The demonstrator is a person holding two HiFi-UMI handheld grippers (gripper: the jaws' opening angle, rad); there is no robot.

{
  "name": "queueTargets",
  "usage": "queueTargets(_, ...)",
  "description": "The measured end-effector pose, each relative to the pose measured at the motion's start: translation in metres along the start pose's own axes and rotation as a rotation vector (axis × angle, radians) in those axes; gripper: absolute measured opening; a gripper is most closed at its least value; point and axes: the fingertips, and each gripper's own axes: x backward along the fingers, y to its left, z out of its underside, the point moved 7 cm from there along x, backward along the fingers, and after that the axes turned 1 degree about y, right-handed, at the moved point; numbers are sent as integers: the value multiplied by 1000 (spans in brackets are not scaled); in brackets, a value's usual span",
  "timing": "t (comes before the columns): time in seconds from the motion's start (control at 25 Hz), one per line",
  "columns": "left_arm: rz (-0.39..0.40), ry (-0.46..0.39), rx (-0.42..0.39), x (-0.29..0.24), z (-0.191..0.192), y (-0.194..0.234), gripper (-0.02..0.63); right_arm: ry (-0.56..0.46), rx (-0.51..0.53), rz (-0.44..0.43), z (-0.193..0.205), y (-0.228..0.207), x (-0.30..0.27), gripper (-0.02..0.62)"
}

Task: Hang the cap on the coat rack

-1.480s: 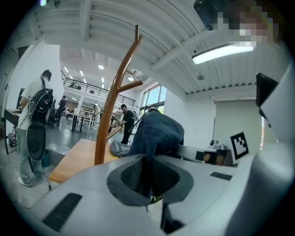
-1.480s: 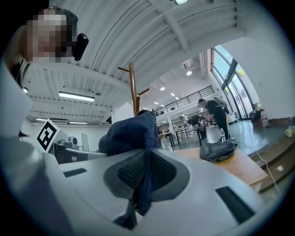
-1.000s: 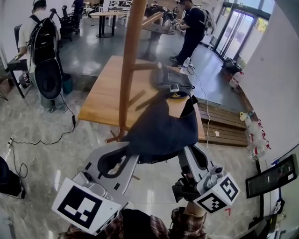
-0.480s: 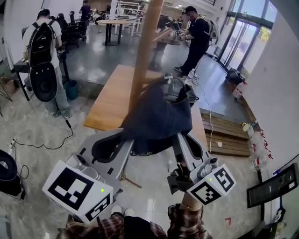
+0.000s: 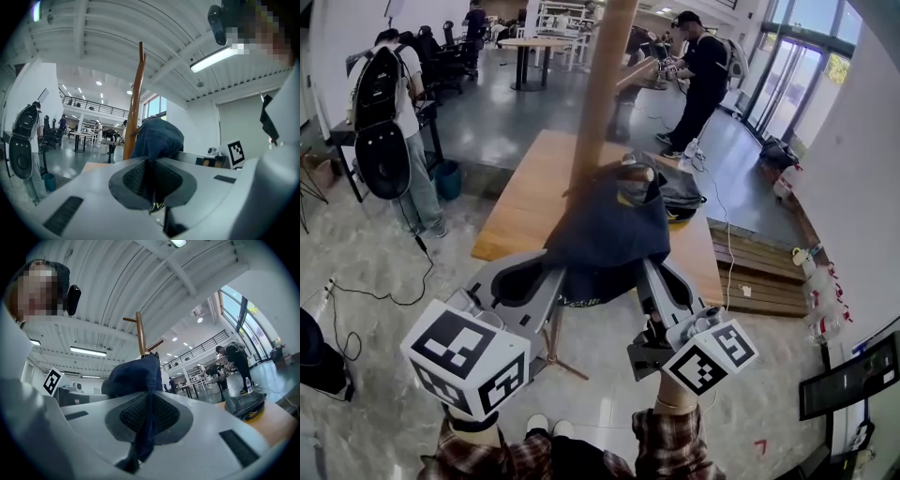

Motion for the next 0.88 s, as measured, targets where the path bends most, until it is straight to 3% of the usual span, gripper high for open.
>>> queueTargets(0.4,-79,40,26,-10,28,24,20,70,-2,17,31,-12,-25,21)
queueTargets(0.6,-97,-8,92,-14,42,40,20,66,16,30,41,-11,-36,21)
queueTargets(0.88,-117,-25,97,-26,57,42,20,63,31,34,47,-17,-34,21)
